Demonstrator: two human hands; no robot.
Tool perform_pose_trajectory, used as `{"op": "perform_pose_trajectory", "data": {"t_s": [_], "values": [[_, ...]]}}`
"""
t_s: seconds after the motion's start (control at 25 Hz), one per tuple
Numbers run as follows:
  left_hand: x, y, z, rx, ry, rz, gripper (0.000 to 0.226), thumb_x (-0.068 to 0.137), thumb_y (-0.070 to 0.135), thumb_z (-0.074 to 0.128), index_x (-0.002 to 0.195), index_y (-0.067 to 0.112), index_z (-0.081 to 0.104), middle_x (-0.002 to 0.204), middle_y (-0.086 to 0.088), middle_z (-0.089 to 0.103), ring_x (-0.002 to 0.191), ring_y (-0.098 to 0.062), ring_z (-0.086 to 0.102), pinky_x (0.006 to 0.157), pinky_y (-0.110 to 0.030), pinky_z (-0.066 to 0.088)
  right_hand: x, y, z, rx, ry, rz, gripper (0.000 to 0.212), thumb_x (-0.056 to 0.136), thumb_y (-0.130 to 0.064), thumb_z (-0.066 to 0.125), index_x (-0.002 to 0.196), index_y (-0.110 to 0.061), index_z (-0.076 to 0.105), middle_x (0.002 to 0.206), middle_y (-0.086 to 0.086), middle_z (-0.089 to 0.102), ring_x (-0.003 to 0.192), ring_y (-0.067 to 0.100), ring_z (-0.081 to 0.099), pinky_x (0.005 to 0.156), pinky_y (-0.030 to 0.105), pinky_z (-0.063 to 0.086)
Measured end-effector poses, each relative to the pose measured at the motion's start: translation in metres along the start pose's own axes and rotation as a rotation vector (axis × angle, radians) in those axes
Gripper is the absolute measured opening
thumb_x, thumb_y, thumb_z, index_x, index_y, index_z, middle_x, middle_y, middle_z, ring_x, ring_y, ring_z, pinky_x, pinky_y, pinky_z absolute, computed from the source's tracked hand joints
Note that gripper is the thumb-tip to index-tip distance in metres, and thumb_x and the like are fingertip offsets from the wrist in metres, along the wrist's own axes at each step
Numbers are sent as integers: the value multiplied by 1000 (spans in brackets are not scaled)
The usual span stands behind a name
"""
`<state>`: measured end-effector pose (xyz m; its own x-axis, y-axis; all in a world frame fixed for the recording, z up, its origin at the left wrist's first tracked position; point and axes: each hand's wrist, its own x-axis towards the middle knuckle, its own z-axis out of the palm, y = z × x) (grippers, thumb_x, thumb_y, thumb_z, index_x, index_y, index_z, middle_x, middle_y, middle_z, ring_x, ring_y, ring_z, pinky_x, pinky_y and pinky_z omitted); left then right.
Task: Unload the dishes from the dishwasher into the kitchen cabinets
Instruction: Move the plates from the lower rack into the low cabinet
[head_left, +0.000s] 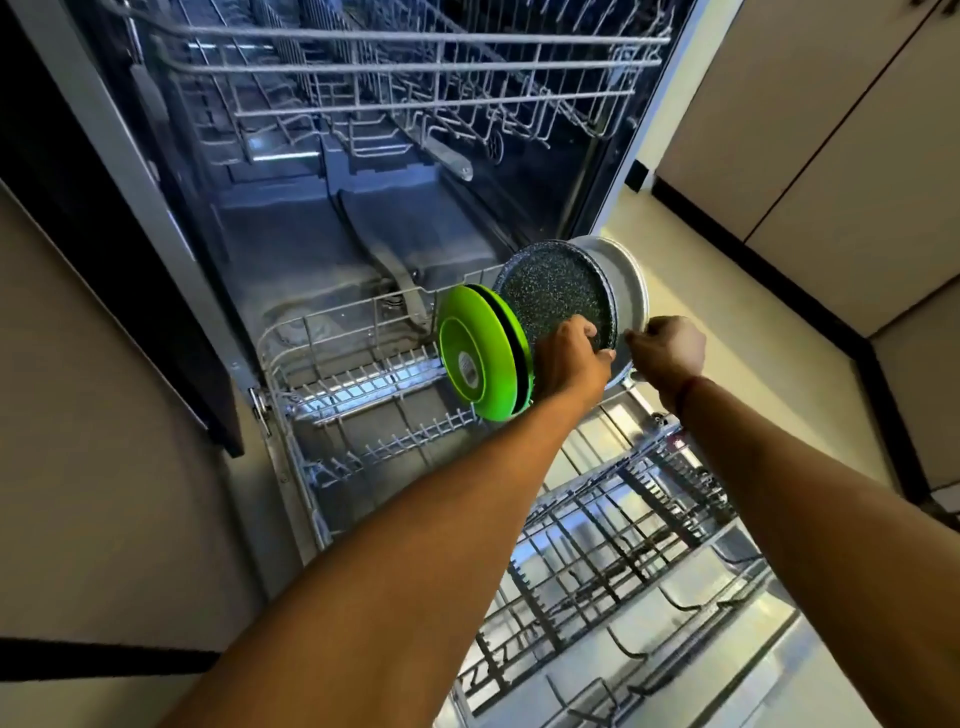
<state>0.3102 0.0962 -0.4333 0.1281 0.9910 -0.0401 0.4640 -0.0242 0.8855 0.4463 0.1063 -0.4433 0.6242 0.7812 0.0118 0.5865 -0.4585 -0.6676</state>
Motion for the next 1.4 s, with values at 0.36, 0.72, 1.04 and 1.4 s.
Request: {"op": "perform_pose_trajectory", "data": {"t_s": [0.36, 0.72, 1.04, 1.4], "values": [[6, 13, 16, 201, 51, 10, 31, 83, 38, 68, 103, 14, 64, 112, -11, 64, 100, -28, 60, 71, -33, 47, -67, 17, -55, -194, 281, -277, 31, 85, -17, 45, 56, -11, 37, 51, 1, 34, 51, 19, 31, 45, 29, 25], [-26, 16, 16, 220, -75, 79, 33, 97, 22, 48, 121, 0, 53, 132, -25, 46, 121, -40, 45, 100, -44, 37, -148, 31, -80, -19, 531, -235, 25, 94, -15, 50, 73, -6, 61, 63, 2, 50, 55, 21, 40, 52, 2, 33], [-85, 30, -22, 101, 100, 276, 12, 90, 10, 56, 80, 10, 49, 97, -14, 61, 81, -23, 56, 64, -35, 50, -201, 53, -89, 67, 702, -227, 29, 93, -22, 50, 81, -3, 68, 74, 11, 67, 62, 21, 53, 59, 22, 33], [-171, 21, -72, 153, 32, 656, 24, 84, 4, 57, 72, 15, 40, 69, -1, 43, 60, -18, 39, 54, -29, 32, -279, 52, -102, 338, 652, 32, 32, 88, -12, 59, 58, -12, 48, 47, -3, 37, 44, 13, 32, 49, 12, 30]]}}
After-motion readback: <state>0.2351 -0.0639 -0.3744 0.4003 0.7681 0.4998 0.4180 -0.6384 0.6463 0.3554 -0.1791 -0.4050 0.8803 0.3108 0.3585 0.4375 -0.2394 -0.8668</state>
